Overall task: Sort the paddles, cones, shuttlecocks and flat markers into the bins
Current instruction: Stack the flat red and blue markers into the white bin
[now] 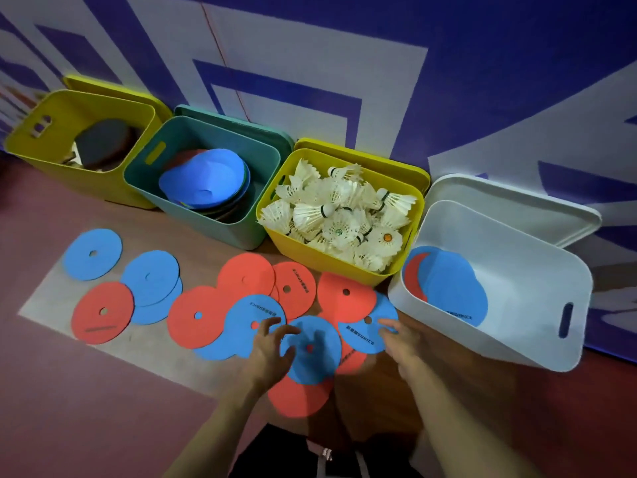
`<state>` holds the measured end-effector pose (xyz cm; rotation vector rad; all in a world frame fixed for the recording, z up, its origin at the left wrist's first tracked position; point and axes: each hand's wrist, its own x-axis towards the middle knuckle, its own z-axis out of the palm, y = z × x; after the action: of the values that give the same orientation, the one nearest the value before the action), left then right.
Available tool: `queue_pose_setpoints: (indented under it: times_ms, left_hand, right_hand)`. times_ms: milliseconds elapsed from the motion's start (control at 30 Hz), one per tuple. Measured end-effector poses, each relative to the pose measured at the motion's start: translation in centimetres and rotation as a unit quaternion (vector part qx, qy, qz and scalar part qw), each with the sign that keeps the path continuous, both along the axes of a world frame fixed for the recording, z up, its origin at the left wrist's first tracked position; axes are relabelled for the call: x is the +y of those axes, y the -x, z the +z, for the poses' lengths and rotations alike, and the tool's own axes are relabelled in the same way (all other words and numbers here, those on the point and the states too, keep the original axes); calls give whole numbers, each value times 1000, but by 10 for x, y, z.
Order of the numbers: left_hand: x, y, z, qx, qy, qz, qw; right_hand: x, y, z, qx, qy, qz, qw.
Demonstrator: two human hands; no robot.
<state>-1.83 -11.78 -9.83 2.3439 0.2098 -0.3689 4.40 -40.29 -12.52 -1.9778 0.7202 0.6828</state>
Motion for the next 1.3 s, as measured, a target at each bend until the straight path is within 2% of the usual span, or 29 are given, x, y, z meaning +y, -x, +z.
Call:
queue_pose_setpoints:
  times_ms: [100, 200, 233, 300, 433, 567, 767, 900, 1067, 1167, 1233, 1300]
  left_hand:
    - [4, -45, -7, -29, 0, -86, 996]
    - [6, -92, -16, -74, 8, -230, 970]
    - [4, -108, -16, -64, 10, -264, 962]
    - [-1, -132, -18, 4, 2, -284, 959]
    - [-12, -154, -23, 116, 20, -347, 930]
    - [-17, -157, -28, 116, 30, -353, 928]
    - [-7, -149, -11, 0, 27, -356, 934]
    - [2, -130, 19, -66, 37, -343, 936]
    - [-9, -113, 69, -137, 79, -260, 953]
    - [-28, -98, 107, -165, 90, -206, 960]
    - [-36, -93, 127, -181, 98, -160, 965]
    - [-52, -86, 144, -205, 89, -122, 967]
  right_hand:
    - [11, -5, -6, 1, 31, -50, 998]
    - [14, -8, -7, 1, 67, -89, 994]
    - [16, -8, -3, -7, 68, -97, 993]
    - [20, -5, 3, -13, 65, -92, 994]
    - [34, 6, 14, -3, 84, -51, 995]
    - [41, 15, 21, -16, 97, -40, 994]
    - [44, 21, 53, -45, 104, 6, 994]
    - [29, 33, 85, -108, 136, 96, 980]
    - [-16, 36, 148, -234, 178, 191, 937]
    - [-64, 23, 188, -315, 162, 171, 920]
    - [-96, 6, 199, -338, 106, 92, 931]
    - [-132, -13, 201, -322, 37, 14, 946]
